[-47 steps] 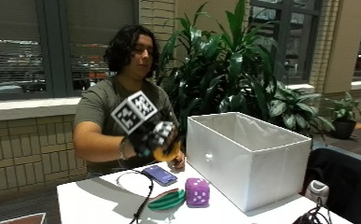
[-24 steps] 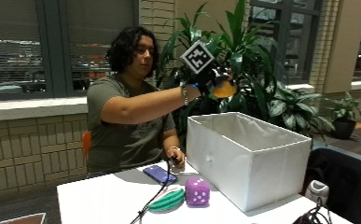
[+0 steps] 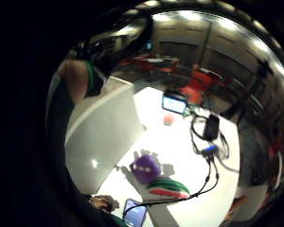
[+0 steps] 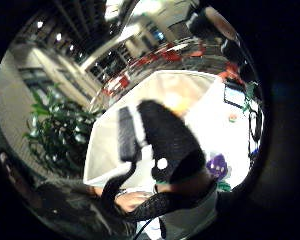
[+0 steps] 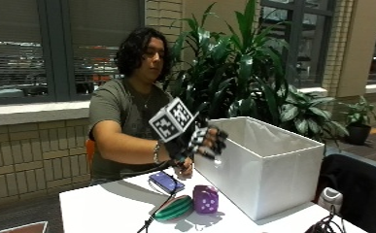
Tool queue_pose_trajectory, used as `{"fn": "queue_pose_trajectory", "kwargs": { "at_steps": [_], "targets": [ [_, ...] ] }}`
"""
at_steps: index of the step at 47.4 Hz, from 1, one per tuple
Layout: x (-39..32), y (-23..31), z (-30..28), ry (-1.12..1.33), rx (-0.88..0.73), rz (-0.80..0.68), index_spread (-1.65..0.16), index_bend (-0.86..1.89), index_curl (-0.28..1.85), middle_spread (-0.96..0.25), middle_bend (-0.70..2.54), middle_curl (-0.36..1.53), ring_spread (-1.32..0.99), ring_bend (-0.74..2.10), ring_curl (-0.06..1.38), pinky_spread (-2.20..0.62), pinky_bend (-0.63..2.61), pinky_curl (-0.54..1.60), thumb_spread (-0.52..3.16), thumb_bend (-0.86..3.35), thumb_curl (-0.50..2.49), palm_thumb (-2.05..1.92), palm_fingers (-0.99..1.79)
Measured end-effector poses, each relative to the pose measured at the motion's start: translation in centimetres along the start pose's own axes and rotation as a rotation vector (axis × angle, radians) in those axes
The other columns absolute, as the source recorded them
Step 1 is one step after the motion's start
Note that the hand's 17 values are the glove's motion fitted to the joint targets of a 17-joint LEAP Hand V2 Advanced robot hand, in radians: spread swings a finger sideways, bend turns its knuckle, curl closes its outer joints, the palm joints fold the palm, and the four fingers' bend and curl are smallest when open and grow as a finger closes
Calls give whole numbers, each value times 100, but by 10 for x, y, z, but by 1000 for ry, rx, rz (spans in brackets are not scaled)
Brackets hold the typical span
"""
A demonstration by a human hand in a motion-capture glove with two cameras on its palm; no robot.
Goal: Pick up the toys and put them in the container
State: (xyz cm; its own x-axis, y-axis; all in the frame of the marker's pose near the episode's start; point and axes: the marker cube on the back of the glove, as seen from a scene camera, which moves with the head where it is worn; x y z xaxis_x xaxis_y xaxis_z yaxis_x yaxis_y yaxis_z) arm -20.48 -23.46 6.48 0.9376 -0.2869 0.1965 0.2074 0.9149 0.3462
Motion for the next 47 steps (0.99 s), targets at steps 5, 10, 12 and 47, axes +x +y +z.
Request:
{"fn": "queue_pose_trajectory", "kwargs": {
  "at_steps": [5, 10, 12, 47],
  "targets": [
    [50, 30, 56, 48, -266, 175, -38, 22, 48, -30, 58, 59, -38, 104, 45, -22, 93, 36, 135, 0, 32, -1, 52],
    [53, 61, 109, 57, -470, 131, -38, 31, 53, -29, 52, 59, -37, 95, 45, -21, 91, 37, 138, -1, 31, 0, 33],
    [52, 65, 120, 80, -500, 87, -38, 34, 55, -29, 49, 59, -36, 91, 45, -19, 92, 38, 135, -2, 31, -1, 28],
    [-202, -57, -79, -219, 29, -399, -41, 59, 91, -39, 87, 87, -36, 126, 58, -42, 104, 42, 149, 27, 60, 55, 115]
  ]
}}
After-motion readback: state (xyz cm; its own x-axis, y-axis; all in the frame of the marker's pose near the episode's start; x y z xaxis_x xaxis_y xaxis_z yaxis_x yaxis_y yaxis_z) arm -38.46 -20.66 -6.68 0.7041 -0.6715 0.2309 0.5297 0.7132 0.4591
